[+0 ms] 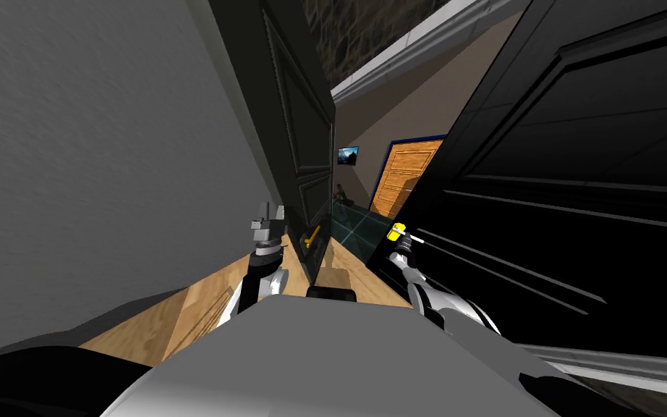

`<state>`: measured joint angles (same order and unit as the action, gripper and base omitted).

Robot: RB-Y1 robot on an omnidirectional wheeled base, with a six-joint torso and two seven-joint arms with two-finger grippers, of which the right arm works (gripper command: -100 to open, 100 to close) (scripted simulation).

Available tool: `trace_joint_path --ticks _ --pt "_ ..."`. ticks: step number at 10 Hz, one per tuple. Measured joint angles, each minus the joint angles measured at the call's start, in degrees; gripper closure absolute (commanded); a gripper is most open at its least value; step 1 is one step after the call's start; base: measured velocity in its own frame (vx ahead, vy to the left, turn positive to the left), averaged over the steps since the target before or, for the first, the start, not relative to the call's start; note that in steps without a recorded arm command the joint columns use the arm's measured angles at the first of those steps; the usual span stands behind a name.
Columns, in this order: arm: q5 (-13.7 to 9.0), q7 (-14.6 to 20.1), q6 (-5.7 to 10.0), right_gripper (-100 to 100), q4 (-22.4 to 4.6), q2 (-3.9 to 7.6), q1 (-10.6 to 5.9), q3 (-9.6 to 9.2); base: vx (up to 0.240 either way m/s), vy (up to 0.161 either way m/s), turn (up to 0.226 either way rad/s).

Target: Pull the door open

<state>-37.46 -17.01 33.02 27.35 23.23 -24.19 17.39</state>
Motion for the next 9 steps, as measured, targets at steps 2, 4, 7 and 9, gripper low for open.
trace_joint_path --ticks 2,4,7,9 --pt "-1.3 -2.7 -1.61 -100 3.8 -0.42 1.92 2.71 0.058 -0.115 0.177" --pt "-1.3 -2.3 -0.81 -100 1.9 0.26 1.39 2.77 0.029 -0.057 0.112" --pt "-1.3 -1.6 0.68 100 -1.2 1.08 0.34 2.94 0.004 -0.007 -0.005" --pt "-1.3 -1.6 0.52 100 -1.0 1.12 0.39 2.97 -0.006 0.011 0.0"
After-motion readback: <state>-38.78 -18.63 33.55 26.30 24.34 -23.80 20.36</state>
